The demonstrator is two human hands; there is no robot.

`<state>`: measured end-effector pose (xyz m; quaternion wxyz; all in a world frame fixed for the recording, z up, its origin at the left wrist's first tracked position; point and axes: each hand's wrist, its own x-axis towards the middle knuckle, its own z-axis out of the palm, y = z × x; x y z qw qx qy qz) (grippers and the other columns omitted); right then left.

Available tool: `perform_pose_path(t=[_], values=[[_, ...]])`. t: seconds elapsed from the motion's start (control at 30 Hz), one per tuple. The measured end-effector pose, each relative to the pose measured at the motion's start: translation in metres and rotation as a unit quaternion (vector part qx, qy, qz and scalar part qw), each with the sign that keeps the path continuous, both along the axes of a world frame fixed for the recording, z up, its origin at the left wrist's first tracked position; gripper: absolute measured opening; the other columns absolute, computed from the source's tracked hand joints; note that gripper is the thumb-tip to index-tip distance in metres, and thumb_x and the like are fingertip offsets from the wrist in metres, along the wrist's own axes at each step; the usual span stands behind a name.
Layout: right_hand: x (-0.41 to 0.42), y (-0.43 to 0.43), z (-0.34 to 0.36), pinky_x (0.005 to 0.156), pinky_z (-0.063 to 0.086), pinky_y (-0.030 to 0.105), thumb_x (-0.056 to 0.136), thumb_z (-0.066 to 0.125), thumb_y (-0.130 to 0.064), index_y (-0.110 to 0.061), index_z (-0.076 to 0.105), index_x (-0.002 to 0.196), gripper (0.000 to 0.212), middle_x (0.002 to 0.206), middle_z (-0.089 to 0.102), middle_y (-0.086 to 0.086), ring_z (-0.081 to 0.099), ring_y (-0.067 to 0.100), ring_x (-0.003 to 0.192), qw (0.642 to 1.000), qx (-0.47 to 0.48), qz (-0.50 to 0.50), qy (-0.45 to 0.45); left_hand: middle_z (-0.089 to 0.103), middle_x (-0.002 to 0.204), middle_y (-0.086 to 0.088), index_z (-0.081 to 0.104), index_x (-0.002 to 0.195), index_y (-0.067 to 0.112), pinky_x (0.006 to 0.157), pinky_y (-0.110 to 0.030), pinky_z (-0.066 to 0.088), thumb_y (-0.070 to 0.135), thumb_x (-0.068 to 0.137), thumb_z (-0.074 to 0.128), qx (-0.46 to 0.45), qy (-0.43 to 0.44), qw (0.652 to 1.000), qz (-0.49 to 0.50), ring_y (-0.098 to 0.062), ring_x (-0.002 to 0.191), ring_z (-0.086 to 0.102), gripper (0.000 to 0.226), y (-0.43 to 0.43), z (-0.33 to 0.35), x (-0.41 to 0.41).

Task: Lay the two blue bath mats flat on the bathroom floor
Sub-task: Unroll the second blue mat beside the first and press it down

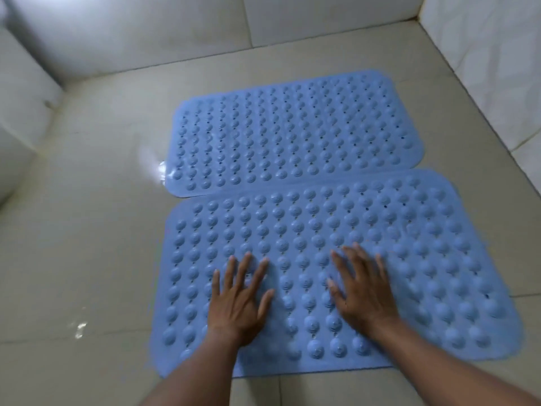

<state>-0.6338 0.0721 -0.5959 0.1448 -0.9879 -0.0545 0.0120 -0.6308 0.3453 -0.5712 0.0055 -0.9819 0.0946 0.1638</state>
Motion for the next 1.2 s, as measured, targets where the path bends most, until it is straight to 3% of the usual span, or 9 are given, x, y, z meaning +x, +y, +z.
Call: perform_pose_path(t=[0.07, 0.23, 0.37, 0.5, 0.87, 1.2], values=[[0.003, 0.048, 0.002, 0.112, 0.026, 0.064, 0.087, 0.048, -0.046, -0.017, 0.058, 0.139, 0.06, 0.143, 0.052, 0.011, 0.043, 0.035, 0.14, 1.0, 0.013, 0.024, -0.001, -0.015, 0.168, 0.008, -0.011, 0.158, 0.043, 0.124, -0.048, -0.005, 0.073, 0.084, -0.019, -0.006, 0.029, 0.999, 0.045, -0.021, 0.157, -0.009, 0.08, 0.029, 0.005, -0.002], [0.015, 0.132, 0.016, 0.097, 0.042, 0.055, 0.086, 0.052, -0.042, -0.023, 0.061, 0.133, 0.052, 0.128, 0.057, 0.008, 0.055, 0.035, 0.124, 0.997, 0.013, 0.078, -0.015, -0.01, 0.17, 0.003, -0.008, 0.159, 0.042, 0.124, -0.046, -0.007, 0.076, 0.082, -0.019, -0.023, 0.014, 0.994, 0.105, -0.02, 0.156, -0.014, 0.085, 0.07, 0.013, -0.012], [0.009, 0.148, 0.009, 0.1, 0.038, 0.054, 0.087, 0.054, -0.043, -0.024, 0.061, 0.134, 0.051, 0.128, 0.057, 0.009, 0.052, 0.037, 0.125, 0.998, -0.006, 0.043, -0.035, 0.014, 0.17, -0.002, 0.013, 0.161, 0.039, 0.121, -0.052, 0.007, 0.068, 0.098, 0.013, -0.047, -0.008, 0.994, 0.103, -0.024, 0.157, 0.004, 0.07, 0.079, 0.003, -0.026], [0.008, 0.155, 0.004, 0.098, 0.038, 0.052, 0.081, 0.063, -0.041, -0.016, 0.063, 0.128, 0.054, 0.126, 0.057, 0.014, 0.053, 0.039, 0.123, 0.998, -0.001, 0.007, -0.063, 0.025, 0.166, -0.005, 0.027, 0.159, 0.036, 0.118, -0.061, 0.02, 0.062, 0.095, 0.037, -0.057, -0.045, 0.993, 0.094, -0.029, 0.156, 0.015, 0.07, 0.083, -0.008, -0.029], [0.001, 0.159, -0.005, 0.092, 0.038, 0.054, 0.079, 0.062, -0.042, -0.021, 0.071, 0.12, 0.047, 0.118, 0.055, 0.016, 0.054, 0.044, 0.119, 0.996, -0.02, -0.012, -0.09, 0.034, 0.164, -0.002, 0.034, 0.157, 0.034, 0.112, -0.069, 0.023, 0.062, 0.088, 0.045, -0.051, -0.08, 0.993, 0.068, -0.039, 0.152, 0.024, 0.075, 0.085, -0.019, -0.033], [0.008, 0.16, -0.013, 0.09, 0.039, 0.053, 0.076, 0.062, -0.044, -0.022, 0.074, 0.113, 0.044, 0.113, 0.05, 0.01, 0.054, 0.043, 0.117, 0.993, -0.021, -0.014, -0.115, 0.049, 0.15, -0.008, 0.042, 0.154, 0.03, 0.104, -0.074, 0.032, 0.06, 0.082, 0.047, -0.057, -0.019, 0.995, 0.079, -0.046, 0.142, 0.04, 0.078, 0.078, -0.008, -0.018]])
